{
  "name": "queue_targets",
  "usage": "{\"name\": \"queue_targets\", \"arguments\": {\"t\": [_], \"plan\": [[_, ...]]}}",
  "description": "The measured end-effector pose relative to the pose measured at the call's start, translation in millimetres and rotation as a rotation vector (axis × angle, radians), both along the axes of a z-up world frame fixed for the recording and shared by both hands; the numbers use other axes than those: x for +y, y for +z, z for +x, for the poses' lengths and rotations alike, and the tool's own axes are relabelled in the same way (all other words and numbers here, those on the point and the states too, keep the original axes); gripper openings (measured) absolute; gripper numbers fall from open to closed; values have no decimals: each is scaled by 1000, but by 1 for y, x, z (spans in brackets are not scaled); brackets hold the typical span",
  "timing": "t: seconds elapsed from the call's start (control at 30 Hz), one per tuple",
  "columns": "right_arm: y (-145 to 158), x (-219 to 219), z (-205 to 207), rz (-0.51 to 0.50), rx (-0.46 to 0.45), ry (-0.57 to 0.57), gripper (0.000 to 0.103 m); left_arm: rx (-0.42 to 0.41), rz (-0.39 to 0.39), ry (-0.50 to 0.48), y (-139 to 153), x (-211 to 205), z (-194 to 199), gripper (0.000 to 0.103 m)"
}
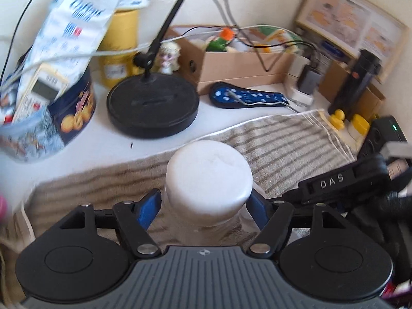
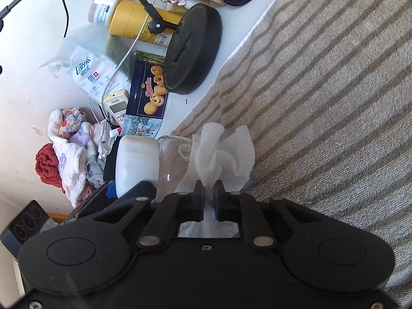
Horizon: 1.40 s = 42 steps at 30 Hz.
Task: Clean container
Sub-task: 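Rotate the right gripper and wipe the cloth around the jar's side, then wipe the cloth along the jar's side with the right gripper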
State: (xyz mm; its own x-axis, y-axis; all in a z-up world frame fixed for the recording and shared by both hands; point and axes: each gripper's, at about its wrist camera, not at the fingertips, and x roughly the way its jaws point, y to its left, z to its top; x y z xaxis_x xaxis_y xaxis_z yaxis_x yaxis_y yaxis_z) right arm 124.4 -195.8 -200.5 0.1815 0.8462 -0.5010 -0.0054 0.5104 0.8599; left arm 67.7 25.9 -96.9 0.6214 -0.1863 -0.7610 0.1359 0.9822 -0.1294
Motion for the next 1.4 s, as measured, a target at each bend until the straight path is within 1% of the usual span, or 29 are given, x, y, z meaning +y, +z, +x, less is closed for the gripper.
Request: {"name": "queue_targets", "arguments": {"t": [0.3,0.37,0.4,0.5,0.6,0.63,0.7,0.77,0.9,1.0,1.07,1.13,1.2,1.27,1.3,1.4], "plan": [[4,-5,0,-4,-10,-16,7,-43,41,38,-3,-11,-4,73],[5,-6,-1,-4,-13,-17,7,-53,50,47,-4,-14,-4,70],[6,-7,-1,-4,-15,-19,7,-56,49,35,-4,-14,-4,68],[8,-11,-2,0,-21,-25,7,-62,4,-114,-1,-4,-1,68],[10,-15,-3,5,-28,-31,7,-64,16,-293,-2,2,1,68],[10,-16,-3,5,-29,-30,7,-59,13,-318,-3,4,2,68],[9,-17,-4,7,-26,-30,7,-56,-6,-329,-4,8,5,68],[10,-17,-5,6,-29,-24,7,-24,-3,-298,-4,3,5,69],[12,-16,-5,-4,-45,-16,7,8,-13,-145,0,-11,1,71],[14,-19,-6,2,-50,-24,7,-5,-36,-21,3,-18,-6,72],[15,-20,-6,4,-53,-26,7,-32,-23,30,5,-24,-10,72],[15,-21,-6,7,-52,-28,7,-44,12,32,5,-29,-10,72],[15,-21,-6,8,-50,-27,7,-49,13,43,4,-27,-10,72],[16,-21,-5,9,-54,-21,7,-40,-14,42,3,-22,-7,71],[16,-20,-5,10,-57,-17,7,-42,-5,30,3,-21,-6,68],[19,-20,-5,9,-74,-4,7,-54,10,-88,4,-16,-4,67]]}}
